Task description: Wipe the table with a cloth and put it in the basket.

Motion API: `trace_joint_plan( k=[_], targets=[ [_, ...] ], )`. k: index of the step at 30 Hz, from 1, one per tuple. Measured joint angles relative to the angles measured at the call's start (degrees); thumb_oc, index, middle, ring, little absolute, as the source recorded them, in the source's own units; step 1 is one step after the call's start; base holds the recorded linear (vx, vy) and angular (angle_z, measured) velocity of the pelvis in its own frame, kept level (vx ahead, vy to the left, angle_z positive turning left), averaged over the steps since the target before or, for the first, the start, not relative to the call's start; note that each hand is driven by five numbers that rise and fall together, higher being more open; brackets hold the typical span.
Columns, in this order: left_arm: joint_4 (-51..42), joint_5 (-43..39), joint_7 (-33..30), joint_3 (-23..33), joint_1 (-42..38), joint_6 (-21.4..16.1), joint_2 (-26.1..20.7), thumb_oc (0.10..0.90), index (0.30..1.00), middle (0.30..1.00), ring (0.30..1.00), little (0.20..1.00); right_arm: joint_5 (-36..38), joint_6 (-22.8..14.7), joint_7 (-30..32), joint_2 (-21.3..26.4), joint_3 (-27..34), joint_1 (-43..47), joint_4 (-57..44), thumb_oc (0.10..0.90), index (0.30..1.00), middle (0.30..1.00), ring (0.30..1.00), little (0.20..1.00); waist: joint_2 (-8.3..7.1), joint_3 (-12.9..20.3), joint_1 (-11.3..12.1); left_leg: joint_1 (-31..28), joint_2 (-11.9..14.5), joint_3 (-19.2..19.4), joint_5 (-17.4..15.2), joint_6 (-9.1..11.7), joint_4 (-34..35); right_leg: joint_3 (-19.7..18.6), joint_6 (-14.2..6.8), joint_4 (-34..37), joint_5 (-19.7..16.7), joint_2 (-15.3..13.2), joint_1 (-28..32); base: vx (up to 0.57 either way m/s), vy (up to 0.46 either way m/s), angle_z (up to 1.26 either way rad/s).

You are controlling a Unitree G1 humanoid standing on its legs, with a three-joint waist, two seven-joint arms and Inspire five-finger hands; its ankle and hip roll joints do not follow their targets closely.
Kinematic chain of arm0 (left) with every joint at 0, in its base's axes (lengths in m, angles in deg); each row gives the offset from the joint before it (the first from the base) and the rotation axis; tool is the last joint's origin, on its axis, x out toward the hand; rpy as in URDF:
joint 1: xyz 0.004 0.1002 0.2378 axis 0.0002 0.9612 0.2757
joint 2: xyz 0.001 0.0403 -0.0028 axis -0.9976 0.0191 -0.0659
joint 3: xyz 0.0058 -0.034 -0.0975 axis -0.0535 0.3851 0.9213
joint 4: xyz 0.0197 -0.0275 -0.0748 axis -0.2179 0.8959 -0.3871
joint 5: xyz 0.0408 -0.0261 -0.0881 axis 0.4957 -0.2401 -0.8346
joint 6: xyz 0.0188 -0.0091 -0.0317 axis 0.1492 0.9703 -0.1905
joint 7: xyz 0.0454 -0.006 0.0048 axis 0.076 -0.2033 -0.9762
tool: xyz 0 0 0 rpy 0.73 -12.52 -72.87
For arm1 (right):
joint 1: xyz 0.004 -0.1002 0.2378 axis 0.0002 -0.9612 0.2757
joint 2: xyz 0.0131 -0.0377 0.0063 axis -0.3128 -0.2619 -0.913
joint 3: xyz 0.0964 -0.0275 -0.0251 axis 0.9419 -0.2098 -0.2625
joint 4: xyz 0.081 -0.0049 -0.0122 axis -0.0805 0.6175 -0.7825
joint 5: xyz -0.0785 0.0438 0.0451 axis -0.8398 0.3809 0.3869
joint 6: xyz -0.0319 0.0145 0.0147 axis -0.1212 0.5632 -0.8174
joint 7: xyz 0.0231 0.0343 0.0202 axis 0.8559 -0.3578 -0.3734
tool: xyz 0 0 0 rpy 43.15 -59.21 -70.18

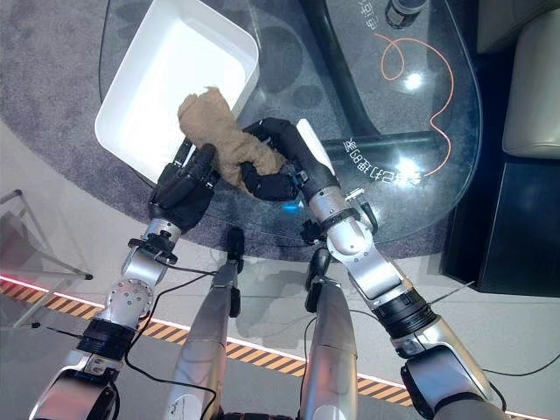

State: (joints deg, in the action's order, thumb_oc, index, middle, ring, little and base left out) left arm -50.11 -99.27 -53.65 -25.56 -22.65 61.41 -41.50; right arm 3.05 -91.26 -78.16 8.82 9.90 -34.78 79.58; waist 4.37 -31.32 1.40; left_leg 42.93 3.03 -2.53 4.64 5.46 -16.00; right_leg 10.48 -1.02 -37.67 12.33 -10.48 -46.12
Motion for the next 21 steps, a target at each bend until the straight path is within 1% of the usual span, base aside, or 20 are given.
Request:
trace_joint_plan(
  k=[5, 10, 19, 20, 21],
  targets=[
    [-0.27, -1.33, 2.08, -0.05, -0.04, 0.05, -0.02, 0.8, 0.9, 0.9, 0.9, 0.9, 0.05, 0.31, -1.27, 0.02, -0.73, 0.09, 0.0, 0.1, 0.3, 0.3, 0.3, 0.2, 0.0, 0.0, 0.04, 0.0, 0.0, 0.0, 0.01, 0.0, 0.02, 0.0, 0.0, -0.03, 0.0, 0.0, 0.0, 0.0, 0.0, 0.0],
    [-0.26, -2.87, 3.12, -0.05, 0.0, 0.06, -0.02, 0.8, 0.9, 0.9, 0.9, 0.9, 0.5, 1.28, -1.49, 0.03, -1.18, 0.75, -0.01, 0.1, 0.3, 0.3, 0.3, 0.2, 0.0, 0.0, 0.04, -0.04, 0.0, 0.0, 0.01, 0.0, 0.03, -0.02, 0.0, -0.05, 0.0, 0.0, 0.0, 0.0, 0.0, 0.0],
    [-0.26, -3.73, 4.29, -0.05, 0.01, -0.43, 0.04, 0.8, 0.9, 0.9, 0.9, 0.9, 0.52, 1.42, -1.49, -0.02, -1.16, 0.81, -0.3, 0.1, 0.3, 0.3, 0.3, 0.2, 0.0, 0.0, 0.01, -0.05, 0.0, 0.01, 0.01, 0.0, 0.05, -0.02, 0.0, -0.04, 0.0, 0.01, 0.0, 0.0, 0.0, 0.0],
    [-0.26, -3.73, 4.29, -0.05, 0.02, -0.59, 0.05, 0.589, 0.719, 0.719, 0.719, 0.689, 0.52, 1.42, -1.51, -0.01, -1.15, 0.81, -0.3, 0.1, 0.3, 0.3, 0.3, 0.2, 0.0, 0.0, 0.01, -0.04, 0.0, 0.01, 0.01, 0.0, 0.05, -0.02, 0.0, -0.04, 0.0, 0.01, 0.0, 0.0, 0.0, 0.0],
    [-0.26, -3.73, 4.29, -0.07, 0.04, -0.79, 0.07, 0.443, 0.594, 0.594, 0.594, 0.543, 0.52, 1.42, -1.53, 0.0, -1.15, 0.82, -0.3, 0.1, 0.3, 0.3, 0.3, 0.2, 0.0, 0.0, 0.01, -0.04, 0.0, 0.01, 0.01, 0.0, 0.06, -0.02, 0.0, -0.04, 0.0, 0.01, 0.0, 0.0, 0.0, 0.0]
  ],
)
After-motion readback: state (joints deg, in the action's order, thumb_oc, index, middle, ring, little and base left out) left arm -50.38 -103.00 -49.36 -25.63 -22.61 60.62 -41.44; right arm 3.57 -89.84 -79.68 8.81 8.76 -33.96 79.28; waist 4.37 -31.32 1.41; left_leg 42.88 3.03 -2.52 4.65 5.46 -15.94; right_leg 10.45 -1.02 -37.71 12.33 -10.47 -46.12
